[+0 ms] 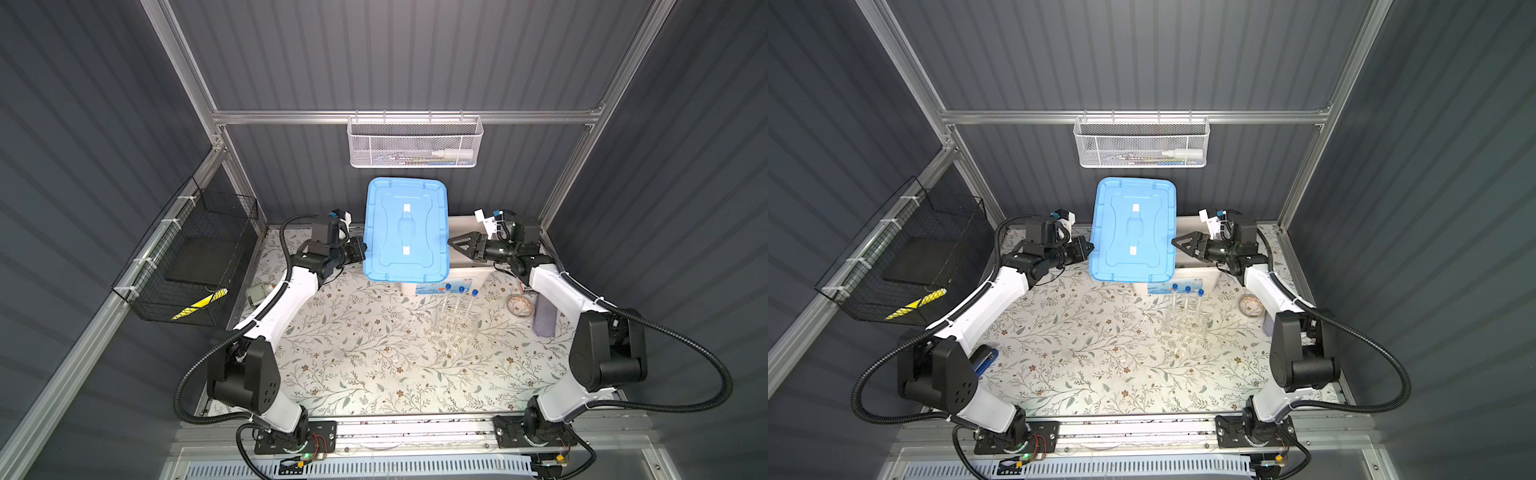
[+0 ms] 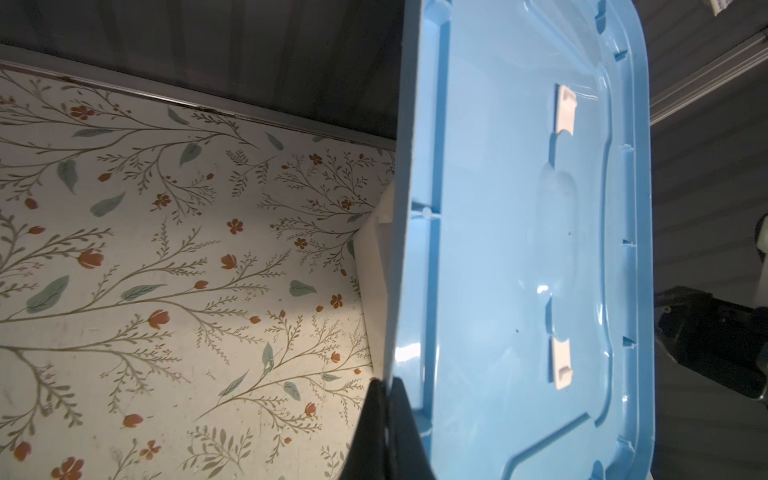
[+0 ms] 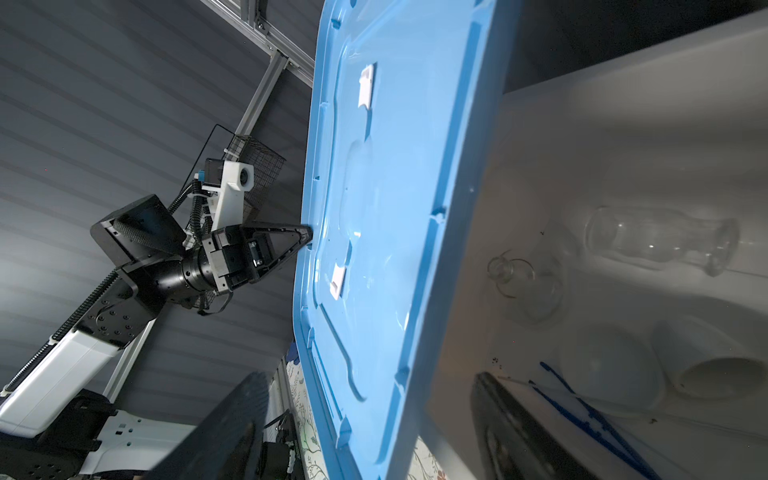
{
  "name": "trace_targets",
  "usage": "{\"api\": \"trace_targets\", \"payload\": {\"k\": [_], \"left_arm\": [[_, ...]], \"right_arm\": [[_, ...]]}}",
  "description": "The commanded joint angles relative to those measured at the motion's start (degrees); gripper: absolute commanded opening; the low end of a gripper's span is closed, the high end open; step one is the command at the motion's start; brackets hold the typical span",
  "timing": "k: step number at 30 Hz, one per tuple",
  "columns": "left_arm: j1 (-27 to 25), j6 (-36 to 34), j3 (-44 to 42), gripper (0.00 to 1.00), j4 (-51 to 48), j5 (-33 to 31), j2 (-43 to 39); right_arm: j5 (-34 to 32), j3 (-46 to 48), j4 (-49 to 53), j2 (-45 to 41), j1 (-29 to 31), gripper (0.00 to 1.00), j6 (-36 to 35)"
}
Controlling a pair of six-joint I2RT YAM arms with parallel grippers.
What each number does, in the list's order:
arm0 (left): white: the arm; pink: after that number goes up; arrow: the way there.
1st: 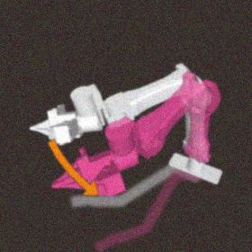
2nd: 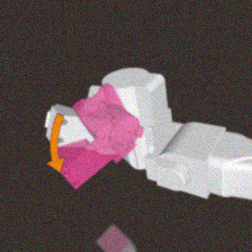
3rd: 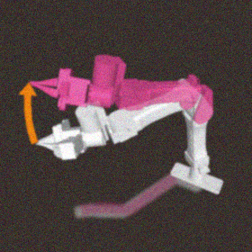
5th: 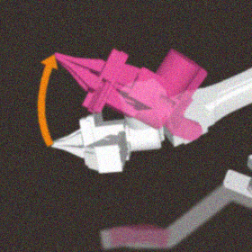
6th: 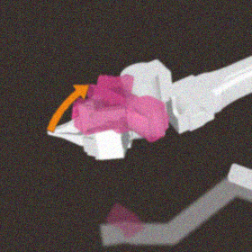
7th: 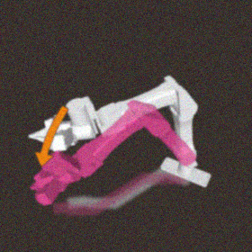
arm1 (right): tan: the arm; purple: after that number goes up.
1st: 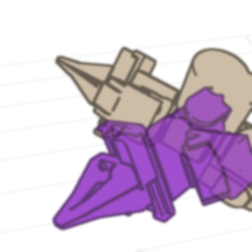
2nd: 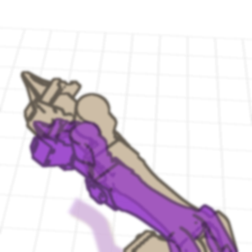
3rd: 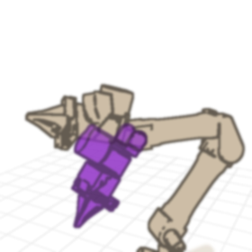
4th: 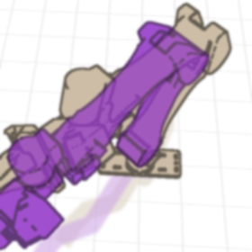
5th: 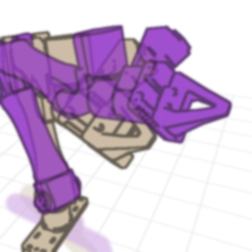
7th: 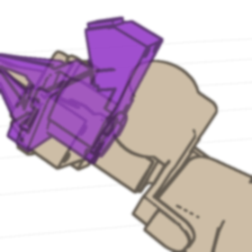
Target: Organize the chemistry lab equipment
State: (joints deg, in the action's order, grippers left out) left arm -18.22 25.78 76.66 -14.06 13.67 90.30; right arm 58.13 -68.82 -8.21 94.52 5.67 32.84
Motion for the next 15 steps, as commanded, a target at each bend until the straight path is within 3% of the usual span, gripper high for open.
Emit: {"api": "trace_targets", "payload": {"k": [1, 15], "left_arm": [[-0.9, 1.9, 3.2, 0.00, 4.9, 2.7, 1.2], [-3.3, 3.1, 7.1, 0.00, 8.0, 3.8, 7.4]], "right_arm": [[1.0, -1.0, -5.0, 1.0, 0.0, 0.78, 3.2], [1.4, -0.4, -5.7, 1.0, -0.3, 0.62, 4.4]]}}
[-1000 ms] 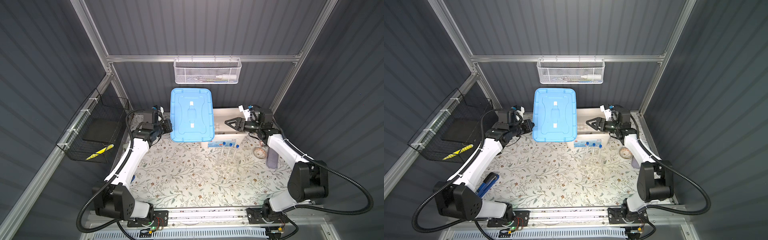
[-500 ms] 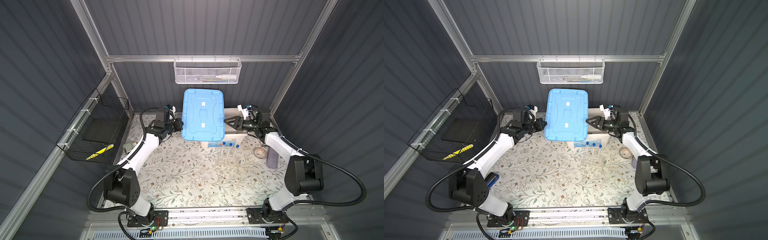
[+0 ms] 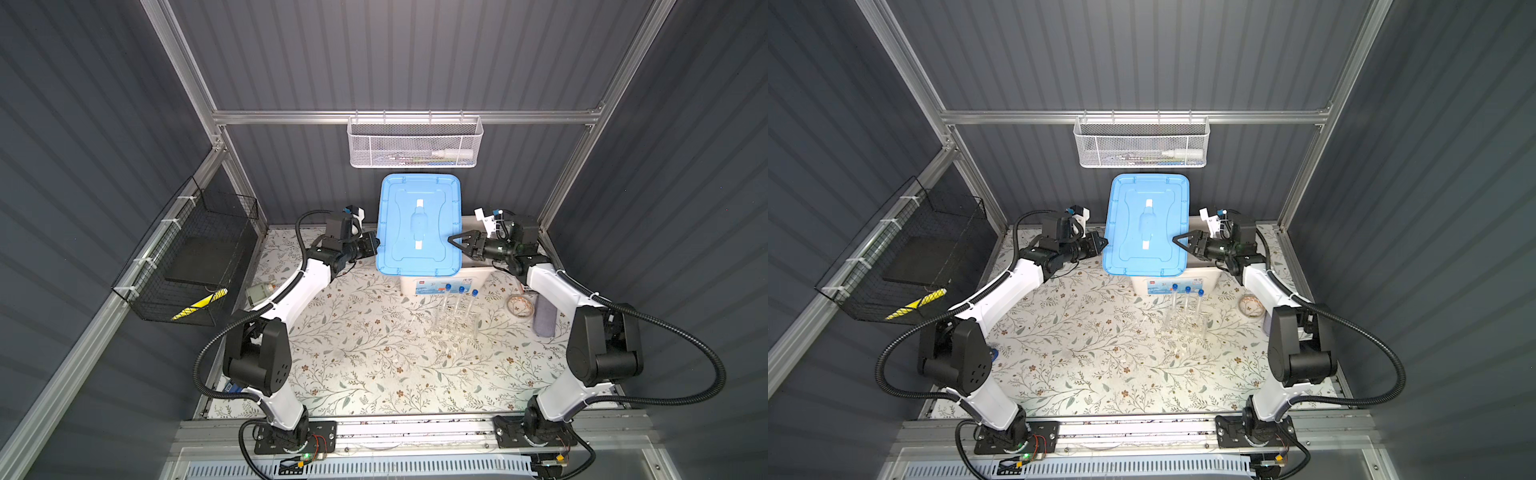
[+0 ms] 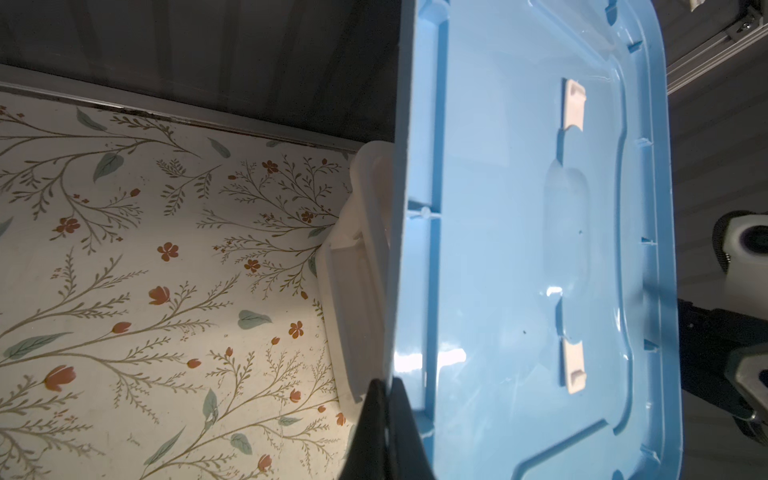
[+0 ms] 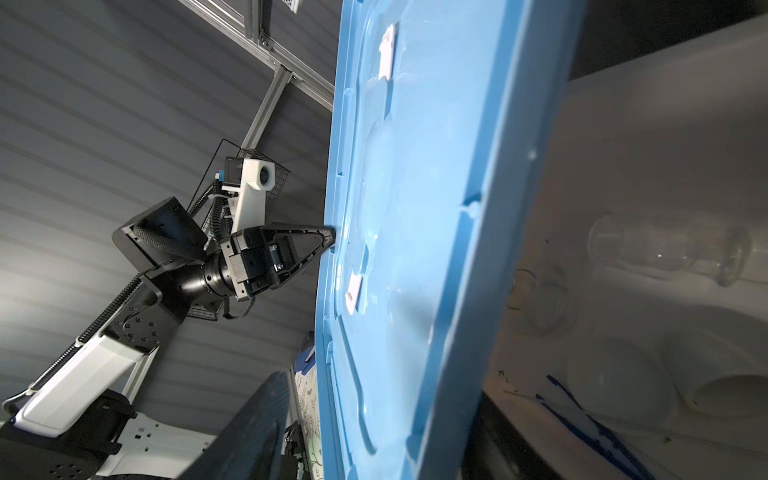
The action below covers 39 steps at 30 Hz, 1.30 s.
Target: Organize the chemistry lab equipment
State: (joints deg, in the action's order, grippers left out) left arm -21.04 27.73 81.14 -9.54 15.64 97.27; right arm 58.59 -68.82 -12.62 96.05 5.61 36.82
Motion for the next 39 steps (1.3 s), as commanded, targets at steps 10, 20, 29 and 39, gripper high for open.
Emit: {"api": "trace_targets", "payload": {"k": [10, 20, 29, 39], "left_arm": [[-1.4, 1.5, 3.7, 0.00, 5.1, 2.8, 3.1], [-1.8, 1.9, 4.5, 0.00, 6.2, 5.4, 4.4], [-1.9, 0.6, 4.6, 0.16, 4.4, 3.7, 3.6], [-1.8, -2.1, 2.8, 0.60, 1.9, -3.9, -0.6]], "right_arm": [[0.2, -0.6, -3.1, -0.6, -0.4, 0.50, 2.4], [-1.0, -0.5, -2.6, -0.6, -0.5, 0.32, 3.2], [-6.2, 0.1, 2.0, -4.6, -0.9, 0.18, -0.6], [-10.0, 2.6, 1.2, -12.8, -1.2, 0.17, -2.1]]}}
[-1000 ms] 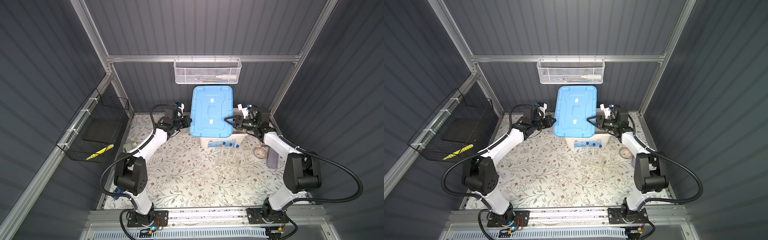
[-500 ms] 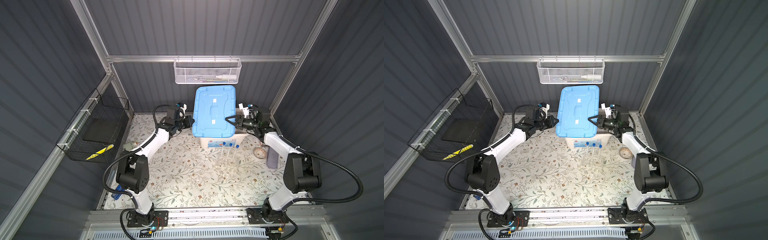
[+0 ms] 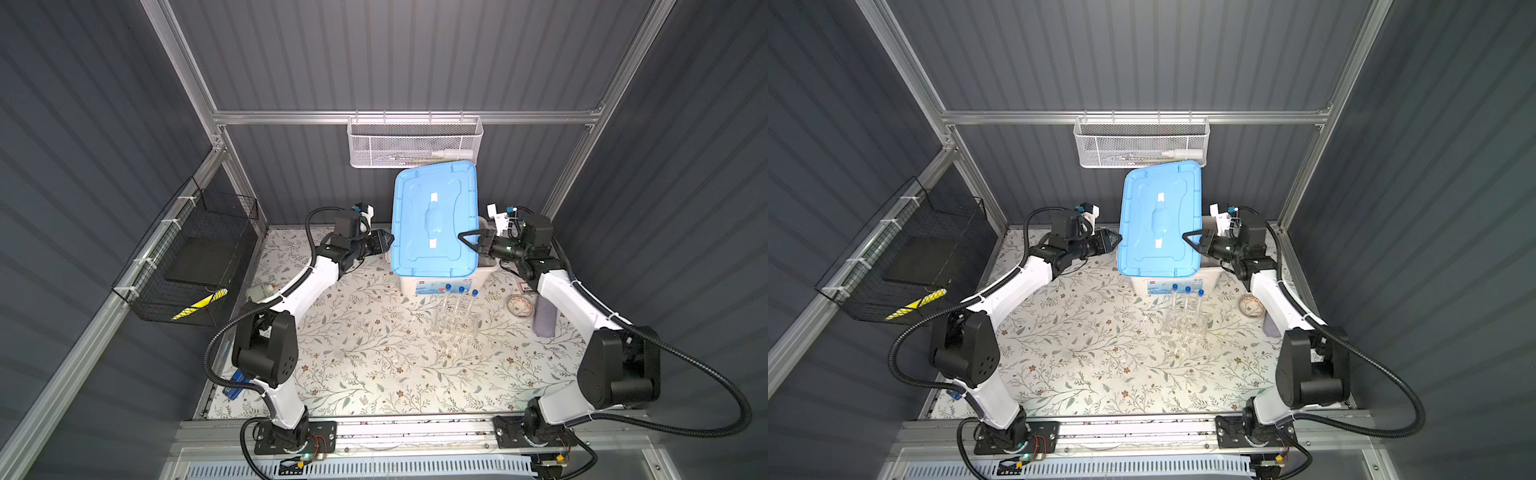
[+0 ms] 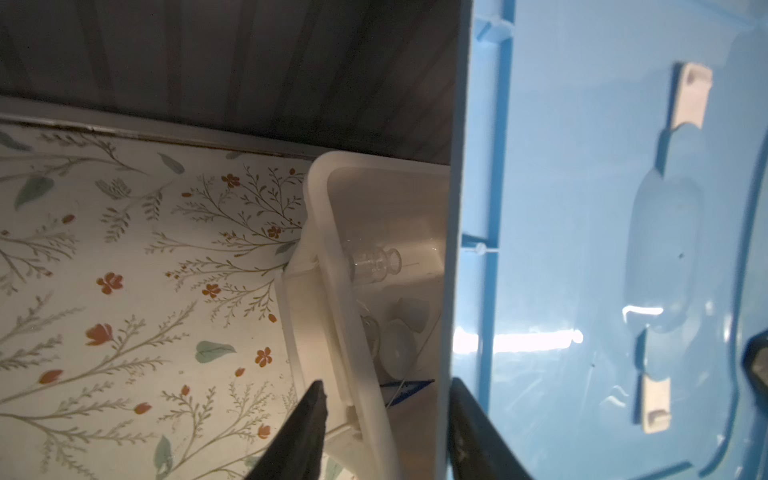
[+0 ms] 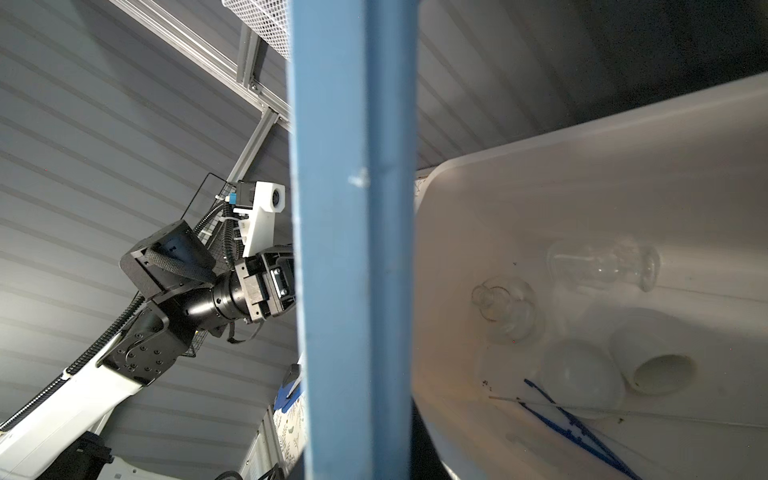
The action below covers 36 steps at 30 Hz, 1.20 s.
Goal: Organize the chemistry lab equipment
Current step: 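Raise the lid upright with right gripper while left gripper releases and withdraws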
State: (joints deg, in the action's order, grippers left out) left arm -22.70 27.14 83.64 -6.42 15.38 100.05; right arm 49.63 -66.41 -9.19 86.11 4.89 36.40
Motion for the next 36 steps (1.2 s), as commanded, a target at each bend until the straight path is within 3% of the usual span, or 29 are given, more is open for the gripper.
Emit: {"api": "trace_targets", "payload": {"k": [1, 7, 14, 25, 30, 36], "left_arm": [[-0.2, -1.8, 0.1, 0.63, -1.4, -4.4, -3.9], [-0.1, -3.3, -1.2, 0.78, -2.7, -8.5, -6.6], [-0.2, -3.6, -2.1, 0.99, -2.2, -12.5, -9.1], [-0.2, -4.3, -4.9, 1.00, -1.3, -13.8, -11.0], [-0.1, -3.8, -5.6, 1.00, 0.9, -14.4, -11.6], [-0.2, -3.1, -5.3, 1.00, 3.6, -13.6, -11.9]], "right_arm": [[-1.7, 0.2, -1.8, -3.6, -0.5, 0.17, -2.4], [-9.4, -1.3, 8.0, -9.9, -0.2, 0.18, -13.1], [-23.5, -2.7, 16.3, -17.3, 2.4, 0.19, -27.1], [-48.2, -2.7, 15.8, -23.7, 11.3, 0.19, -48.0], [-59.6, -0.6, 10.7, -24.4, 17.0, 0.18, -60.1], [-67.5, 2.1, 2.3, -23.1, 22.5, 0.18, -73.5]]}}
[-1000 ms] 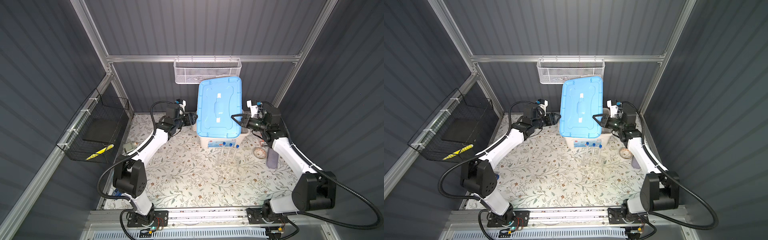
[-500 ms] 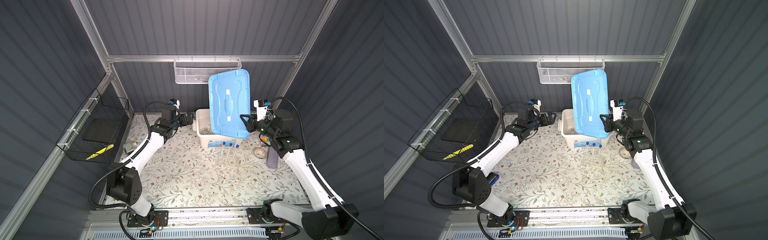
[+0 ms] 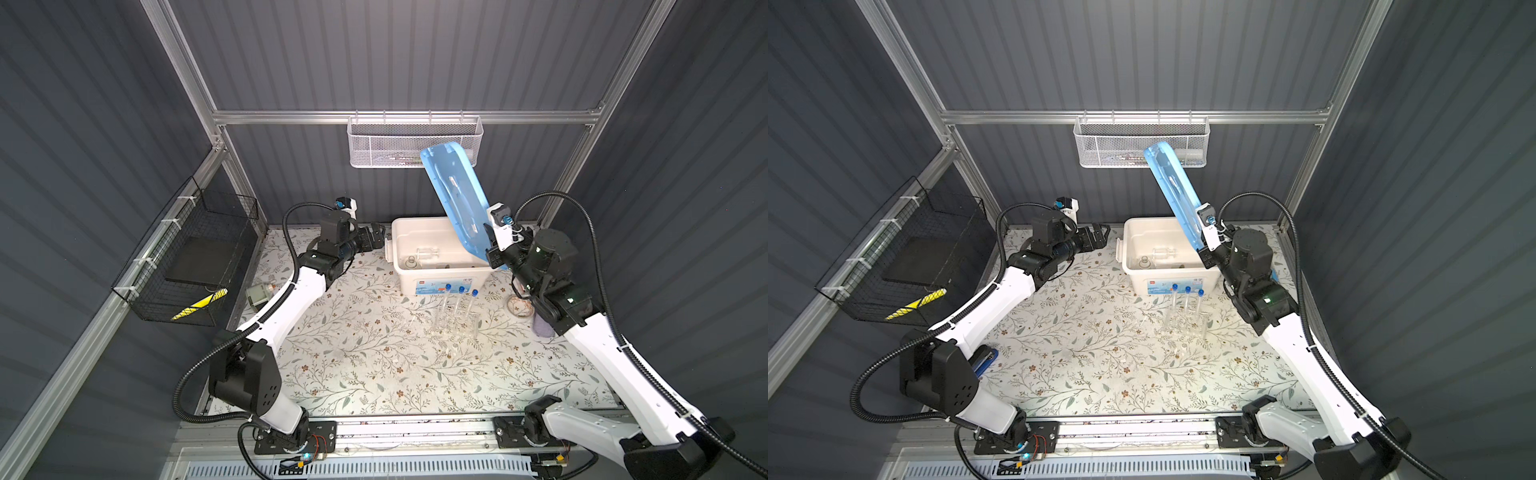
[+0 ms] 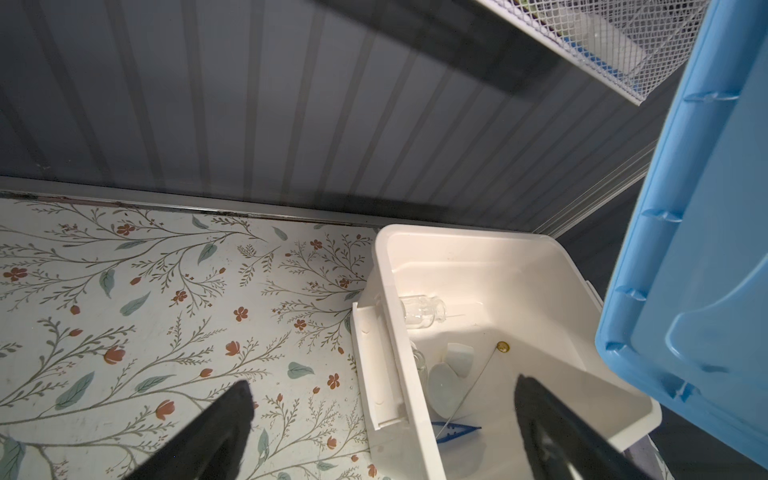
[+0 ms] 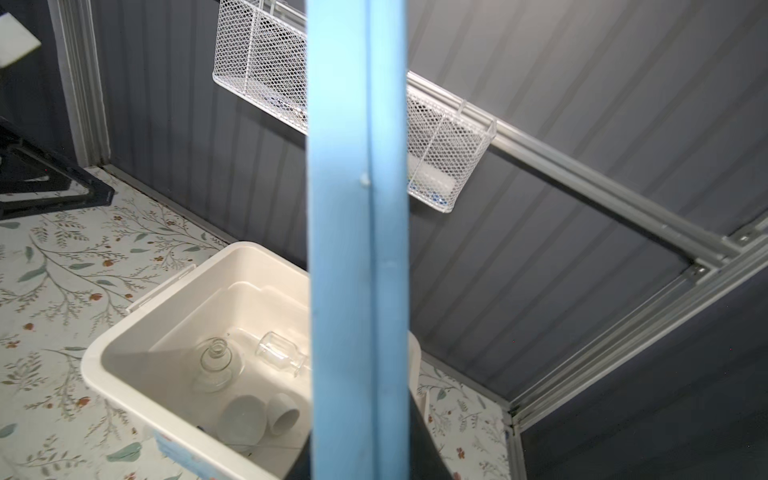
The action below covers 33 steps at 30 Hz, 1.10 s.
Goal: Organize the chemistry lab equipment
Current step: 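Raise the lid upright with right gripper while left gripper releases and withdraws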
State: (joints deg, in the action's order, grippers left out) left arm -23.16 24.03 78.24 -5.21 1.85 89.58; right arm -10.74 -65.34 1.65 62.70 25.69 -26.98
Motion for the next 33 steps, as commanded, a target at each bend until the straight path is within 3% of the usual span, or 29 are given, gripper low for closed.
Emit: {"api": "trace_targets", "payload": {"k": [1, 9, 11, 15, 21, 33], "left_arm": [[0.3, 0.1, 0.2, 1.00, 2.7, 0.1, -1.2], [0.5, 3.4, 1.3, 1.00, 8.9, 2.0, -1.1], [0.7, 4.5, 3.3, 1.00, 9.0, 3.7, -0.4], [1.9, 7.1, 7.2, 1.00, 7.6, 6.7, 0.3], [6.2, 17.5, 3.7, 1.00, 14.7, 11.9, -0.6], [6.2, 25.0, 8.3, 1.00, 12.2, 27.8, 8.7]], "right_arm": [[-8.0, 1.5, -10.0, 0.8, 2.5, 0.18, -12.5], [-13.5, 9.7, -25.8, 6.6, 7.4, 0.17, -34.9], [-13.6, 11.2, -28.3, 6.8, 7.9, 0.17, -37.4], [-14.2, 13.5, -30.7, 6.7, 8.1, 0.18, -40.7], [-12.1, 16.1, -30.4, 5.0, 8.8, 0.18, -42.7], [-12.8, 18.3, -34.8, 8.0, 9.0, 0.20, -46.9]]}}
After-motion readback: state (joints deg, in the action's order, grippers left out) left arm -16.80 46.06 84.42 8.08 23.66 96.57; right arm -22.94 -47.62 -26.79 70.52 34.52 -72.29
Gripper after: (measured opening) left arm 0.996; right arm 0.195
